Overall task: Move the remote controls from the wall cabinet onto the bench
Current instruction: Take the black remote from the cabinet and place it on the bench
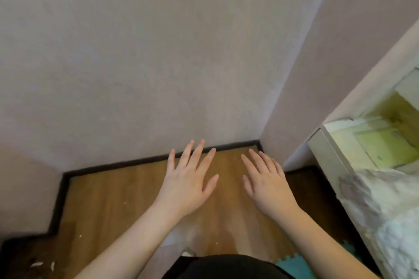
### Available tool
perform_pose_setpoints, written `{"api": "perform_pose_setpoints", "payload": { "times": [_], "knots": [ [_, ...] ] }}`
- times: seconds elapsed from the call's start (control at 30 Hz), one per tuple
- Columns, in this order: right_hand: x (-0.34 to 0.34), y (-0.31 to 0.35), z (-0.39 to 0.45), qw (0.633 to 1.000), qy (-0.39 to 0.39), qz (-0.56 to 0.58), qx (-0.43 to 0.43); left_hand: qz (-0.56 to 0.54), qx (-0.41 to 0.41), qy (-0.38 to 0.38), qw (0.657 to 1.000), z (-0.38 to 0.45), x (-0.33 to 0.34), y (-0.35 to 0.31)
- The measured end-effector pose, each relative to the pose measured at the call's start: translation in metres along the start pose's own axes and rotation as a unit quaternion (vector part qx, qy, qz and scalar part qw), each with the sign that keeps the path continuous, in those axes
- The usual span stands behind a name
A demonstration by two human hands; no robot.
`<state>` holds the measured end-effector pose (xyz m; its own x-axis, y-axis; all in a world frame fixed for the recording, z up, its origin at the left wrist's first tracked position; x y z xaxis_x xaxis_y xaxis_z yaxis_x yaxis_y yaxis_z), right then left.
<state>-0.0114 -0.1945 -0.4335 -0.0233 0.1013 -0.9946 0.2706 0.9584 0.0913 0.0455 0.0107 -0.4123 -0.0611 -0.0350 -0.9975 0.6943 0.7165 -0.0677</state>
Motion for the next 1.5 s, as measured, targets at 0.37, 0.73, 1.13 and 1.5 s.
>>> {"api": "perform_pose_setpoints", "payload": {
  "times": [0.37, 0.73, 1.13, 1.5],
  "knots": [
    [0.004, 0.202, 0.022, 0.979, 0.009, -0.017, -0.202, -0.060, -0.187, -0.006, 0.980, -0.141, -0.006, 0.135],
    [0.017, 0.316, 0.033, 0.920, 0.044, -0.048, -0.387, -0.049, -0.399, -0.043, 0.914, -0.235, 0.007, 0.170],
    [0.021, 0.415, 0.077, 0.808, 0.106, -0.028, -0.579, -0.047, -0.585, -0.003, 0.810, -0.239, -0.012, 0.184],
    [0.014, 0.474, 0.068, 0.713, 0.107, -0.013, -0.693, -0.015, -0.691, 0.002, 0.723, -0.263, -0.033, 0.175]
  ]
}}
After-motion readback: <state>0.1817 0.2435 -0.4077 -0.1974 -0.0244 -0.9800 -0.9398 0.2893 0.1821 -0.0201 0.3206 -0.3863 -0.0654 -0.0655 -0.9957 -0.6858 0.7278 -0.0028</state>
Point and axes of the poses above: each hand's wrist, its own z-axis towards the middle knuckle, its own x-axis out of the palm, y = z × x, the point moved 1 cm from there along z, towards the middle knuckle, and after that the axes turned 12 degrees about x, right-handed, at the moved point
